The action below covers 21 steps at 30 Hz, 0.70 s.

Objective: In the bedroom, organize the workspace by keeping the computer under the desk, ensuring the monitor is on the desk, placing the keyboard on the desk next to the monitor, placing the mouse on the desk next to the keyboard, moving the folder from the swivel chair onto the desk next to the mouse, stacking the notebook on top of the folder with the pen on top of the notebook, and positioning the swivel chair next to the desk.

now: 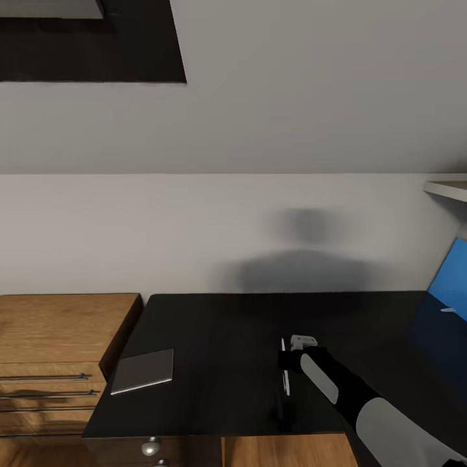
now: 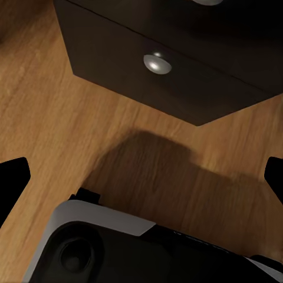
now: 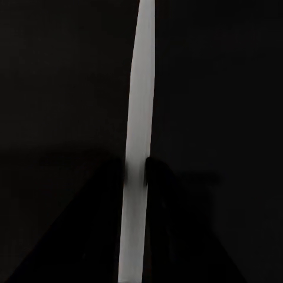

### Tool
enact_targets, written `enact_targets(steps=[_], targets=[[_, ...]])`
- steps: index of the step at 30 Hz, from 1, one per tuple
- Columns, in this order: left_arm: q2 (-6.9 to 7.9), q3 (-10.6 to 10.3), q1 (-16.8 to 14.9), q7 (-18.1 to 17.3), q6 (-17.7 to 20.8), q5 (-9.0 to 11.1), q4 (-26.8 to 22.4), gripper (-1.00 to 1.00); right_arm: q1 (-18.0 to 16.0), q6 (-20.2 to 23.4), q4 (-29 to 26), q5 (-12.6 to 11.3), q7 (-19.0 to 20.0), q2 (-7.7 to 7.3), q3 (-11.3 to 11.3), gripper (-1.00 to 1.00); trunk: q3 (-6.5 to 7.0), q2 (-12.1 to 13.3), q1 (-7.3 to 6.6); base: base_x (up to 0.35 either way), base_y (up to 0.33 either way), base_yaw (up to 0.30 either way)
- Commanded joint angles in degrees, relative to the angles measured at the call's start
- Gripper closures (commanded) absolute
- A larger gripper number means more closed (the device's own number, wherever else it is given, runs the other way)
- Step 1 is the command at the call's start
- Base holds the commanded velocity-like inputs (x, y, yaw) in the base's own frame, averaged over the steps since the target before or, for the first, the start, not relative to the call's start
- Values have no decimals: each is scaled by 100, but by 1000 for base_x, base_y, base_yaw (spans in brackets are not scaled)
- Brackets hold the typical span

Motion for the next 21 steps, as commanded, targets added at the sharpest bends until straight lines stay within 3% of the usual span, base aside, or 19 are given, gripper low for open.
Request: enact_targets(steps=[1,13,21], targets=[[6,-34,0,-19,-17,63,-3,-100,-7,-38,-1,-71,-43,-7,33,100,-26,-48,24,0,0,0],[9,-34,0,-19,-17,67,-4,-100,-8,-147,105,-50,-43,-1,43,100,-242,-529,288,0,0,0],[10,-34,-1,-19,-17,67,-4,-100,-6,-163,181,227,-43,137,39,100,-385,-850,463,0,0,0]])
